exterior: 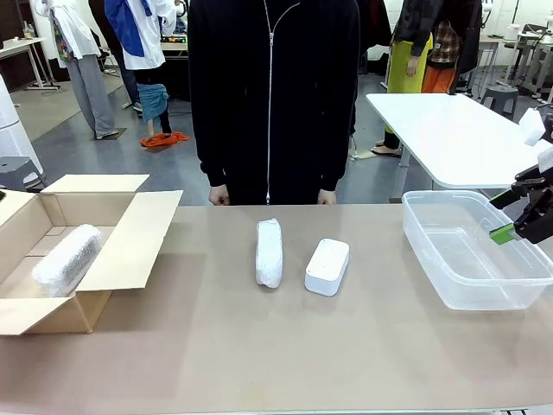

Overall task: Separate and place wrapped and unwrapped clocks.
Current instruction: Pick up the Digital clock indicated by the person.

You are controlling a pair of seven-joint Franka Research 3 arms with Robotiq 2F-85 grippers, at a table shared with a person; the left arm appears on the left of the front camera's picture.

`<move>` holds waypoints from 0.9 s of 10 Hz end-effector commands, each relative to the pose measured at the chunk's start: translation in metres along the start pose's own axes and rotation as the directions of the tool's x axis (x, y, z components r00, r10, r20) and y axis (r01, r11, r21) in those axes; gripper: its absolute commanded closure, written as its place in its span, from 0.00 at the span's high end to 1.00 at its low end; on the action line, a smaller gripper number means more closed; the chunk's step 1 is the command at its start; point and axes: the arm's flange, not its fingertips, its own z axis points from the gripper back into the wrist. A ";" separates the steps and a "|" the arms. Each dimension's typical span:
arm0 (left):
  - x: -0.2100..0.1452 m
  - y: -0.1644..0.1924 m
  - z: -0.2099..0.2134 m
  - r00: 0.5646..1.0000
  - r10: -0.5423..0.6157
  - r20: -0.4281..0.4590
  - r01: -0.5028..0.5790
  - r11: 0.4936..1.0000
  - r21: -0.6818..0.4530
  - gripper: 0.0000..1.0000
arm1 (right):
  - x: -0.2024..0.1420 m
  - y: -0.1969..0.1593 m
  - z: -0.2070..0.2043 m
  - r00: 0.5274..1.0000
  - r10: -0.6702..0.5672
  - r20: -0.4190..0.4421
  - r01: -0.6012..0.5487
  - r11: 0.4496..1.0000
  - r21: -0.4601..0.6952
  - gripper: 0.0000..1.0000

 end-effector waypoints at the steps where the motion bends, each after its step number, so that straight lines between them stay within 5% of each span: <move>1: -0.002 0.003 0.002 0.998 -0.031 0.052 0.032 0.999 -0.007 1.00 | 0.000 -0.002 -0.003 0.999 0.009 0.033 -0.010 1.000 0.016 1.00; 5: -0.001 -0.005 0.009 0.989 -0.080 0.127 0.077 0.997 0.027 1.00 | 0.000 -0.002 -0.003 0.999 0.009 0.033 -0.010 1.000 0.016 1.00; 7: 0.004 -0.005 0.003 0.993 -0.014 0.118 0.006 0.998 0.066 1.00 | 0.000 -0.002 -0.003 0.999 0.009 0.033 -0.010 1.000 0.016 1.00; 9: 0.002 -0.004 0.009 0.993 -0.055 0.101 0.053 0.998 0.026 1.00 | 0.000 -0.002 -0.003 0.999 0.009 0.033 -0.010 1.000 0.016 1.00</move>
